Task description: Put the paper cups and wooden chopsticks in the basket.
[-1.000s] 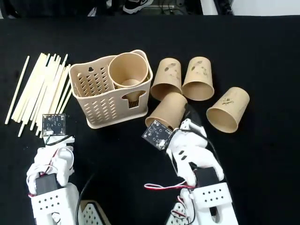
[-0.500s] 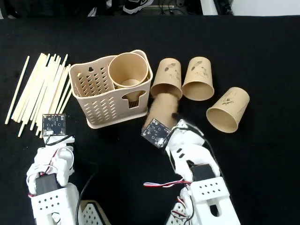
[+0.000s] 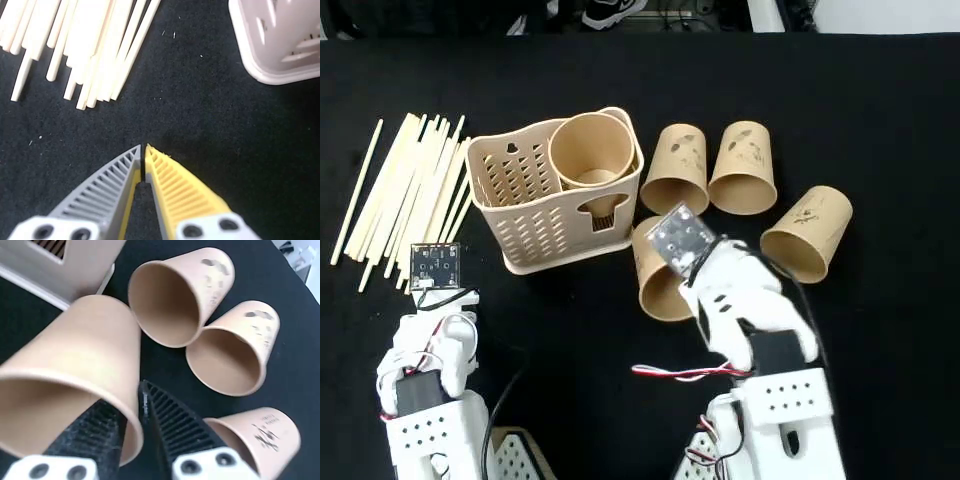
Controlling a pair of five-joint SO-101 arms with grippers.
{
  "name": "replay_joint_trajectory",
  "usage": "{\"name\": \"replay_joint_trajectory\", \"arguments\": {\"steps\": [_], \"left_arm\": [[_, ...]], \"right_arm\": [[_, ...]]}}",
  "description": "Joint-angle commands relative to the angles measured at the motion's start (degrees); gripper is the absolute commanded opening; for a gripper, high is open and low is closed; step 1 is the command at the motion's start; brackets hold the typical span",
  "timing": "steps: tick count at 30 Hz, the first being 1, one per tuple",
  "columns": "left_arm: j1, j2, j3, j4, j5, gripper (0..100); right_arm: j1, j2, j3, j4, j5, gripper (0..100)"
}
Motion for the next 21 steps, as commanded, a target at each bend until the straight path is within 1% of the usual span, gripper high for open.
{"name": "replay_joint_trajectory", "arguments": {"steps": [1, 7, 10, 13, 16, 19, 21], "left_arm": [[0.5, -0.4, -0.3, -0.8, -0.4, 3], [0.5, -0.4, -0.3, -0.8, -0.4, 3], [0.5, -0.4, -0.3, -0.8, -0.4, 3], [0.5, -0.4, -0.3, -0.8, -0.4, 3], [0.5, -0.4, -0.3, -0.8, -0.4, 3], [0.5, -0.4, -0.3, -0.8, -0.4, 3], [0.5, -0.4, -0.3, -0.8, -0.4, 3]], "right_arm": [[0.4, 0.0, -12.4, 10.5, -3.0, 1.1], [0.6, 0.4, -28.5, 26.5, -9.1, 1.1], [0.6, 0.4, -38.0, 31.6, -10.8, 1.1], [0.6, 0.7, -46.3, 34.3, -12.0, 1.1], [0.6, 4.0, -52.7, 34.6, -16.9, 1.1], [-0.2, 12.1, -59.8, 34.0, -20.0, 1.1], [-2.4, 18.9, -66.0, 34.7, -21.2, 1.1]]}}
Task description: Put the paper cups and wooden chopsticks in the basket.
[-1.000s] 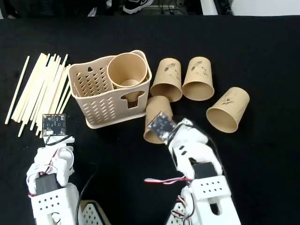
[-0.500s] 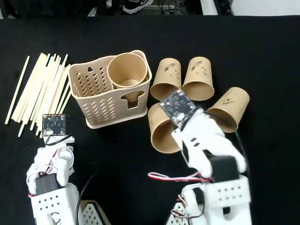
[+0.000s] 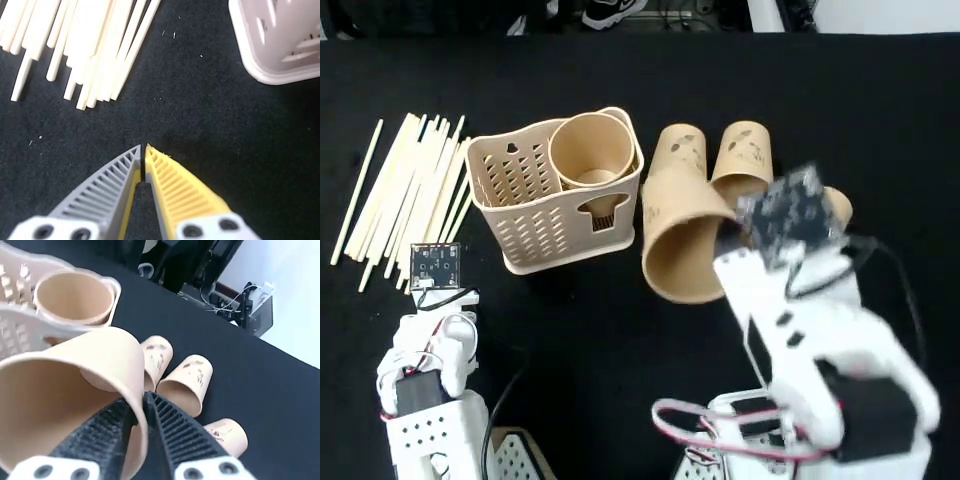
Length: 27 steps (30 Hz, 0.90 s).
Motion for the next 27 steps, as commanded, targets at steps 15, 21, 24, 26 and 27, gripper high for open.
{"name": "replay_joint_trajectory", "arguments": {"steps": [15, 21, 24, 26, 27], "left_arm": [[0.5, -0.4, -0.3, -0.8, -0.4, 3], [0.4, -0.4, 0.7, -3.5, -0.4, 3], [0.4, -0.4, 0.8, -3.5, -0.4, 3], [0.4, -0.4, 0.8, -3.5, -0.4, 3], [0.4, -0.4, 0.8, -3.5, -0.4, 3]], "right_arm": [[-9.4, 50.5, -51.0, 7.0, -6.0, 1.1], [-9.6, 60.2, -56.7, 6.6, -8.3, 1.1], [-9.6, 63.6, -58.1, 6.6, -8.3, 1.1], [-9.6, 65.5, -58.9, 6.9, -8.4, 1.2], [-9.6, 66.1, -59.1, 7.0, -8.4, 1.2]]}}
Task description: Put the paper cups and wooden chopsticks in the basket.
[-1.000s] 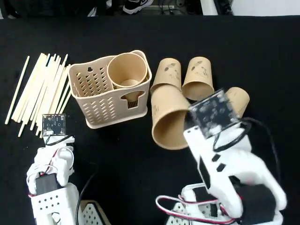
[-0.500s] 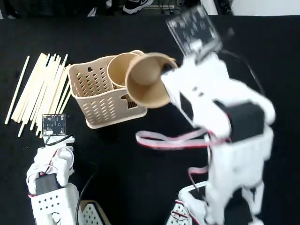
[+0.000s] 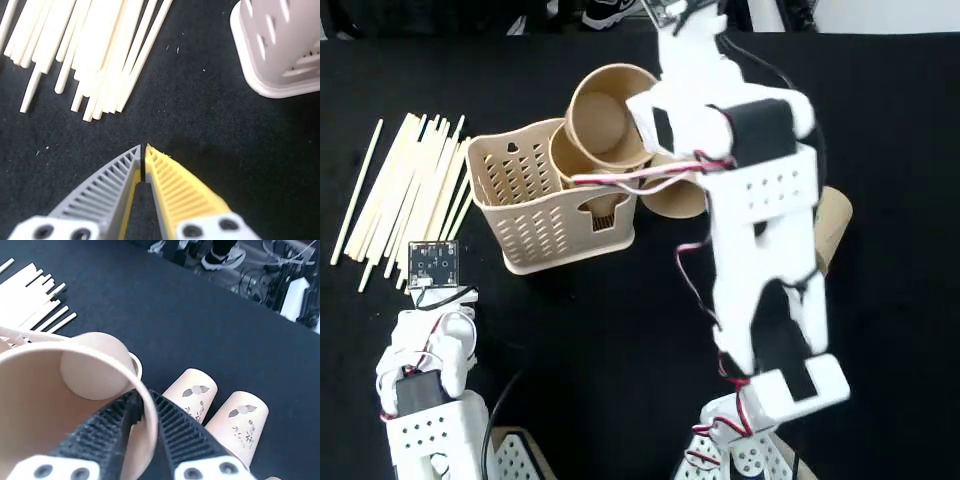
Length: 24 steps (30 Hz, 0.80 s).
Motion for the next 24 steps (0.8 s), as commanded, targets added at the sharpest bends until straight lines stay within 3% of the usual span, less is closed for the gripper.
{"name": "replay_joint_trajectory", "arguments": {"steps": [1, 10, 16, 24], "left_arm": [[0.4, -0.4, 0.5, -0.9, -0.4, 3], [0.4, -0.4, 0.5, -0.9, -0.4, 3], [0.4, -0.4, 0.5, -0.9, -0.4, 3], [0.4, -0.4, 0.5, -0.9, -0.4, 3]], "right_arm": [[-0.9, 1.4, -3.0, 0.2, -0.5, 1.2], [-6.9, 1.3, -6.3, 4.6, -0.4, 1.4], [-6.9, 1.5, -8.0, 6.2, 0.0, 1.8], [-6.4, 1.3, -8.4, 5.4, -0.4, 26.6]]}}
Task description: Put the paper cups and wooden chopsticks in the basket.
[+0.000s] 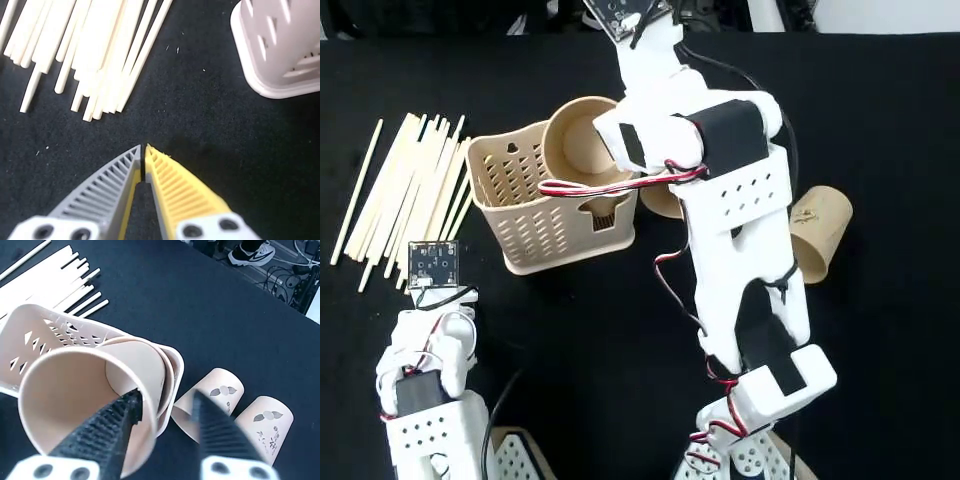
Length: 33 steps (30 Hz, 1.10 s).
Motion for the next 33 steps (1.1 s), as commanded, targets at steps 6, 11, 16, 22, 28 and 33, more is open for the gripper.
{"name": "replay_joint_trajectory", "arguments": {"steps": [6, 11, 16, 22, 28, 33], "left_arm": [[0.4, -0.4, 0.5, -0.9, -0.4, 3], [0.4, -0.4, 0.5, -0.9, -0.4, 3], [0.4, -0.4, 0.6, -0.9, -0.4, 3], [0.4, -0.4, 0.6, -0.9, -0.4, 3], [0.3, -0.4, 0.6, -0.9, -0.4, 3], [0.2, -0.4, 0.6, -0.9, -0.4, 3]], "right_arm": [[-0.2, -0.5, -2.7, -3.6, -0.4, 29.9], [-1.1, -0.1, -2.1, -10.0, -0.4, 29.7], [-2.4, 2.6, 2.6, -12.3, -3.6, 29.7], [-1.1, 0.5, -0.6, -7.0, -3.9, 29.7], [-0.6, -6.9, -3.8, 4.0, 8.0, 29.7], [6.1, -13.2, 7.7, 3.9, 15.3, 29.7]]}}
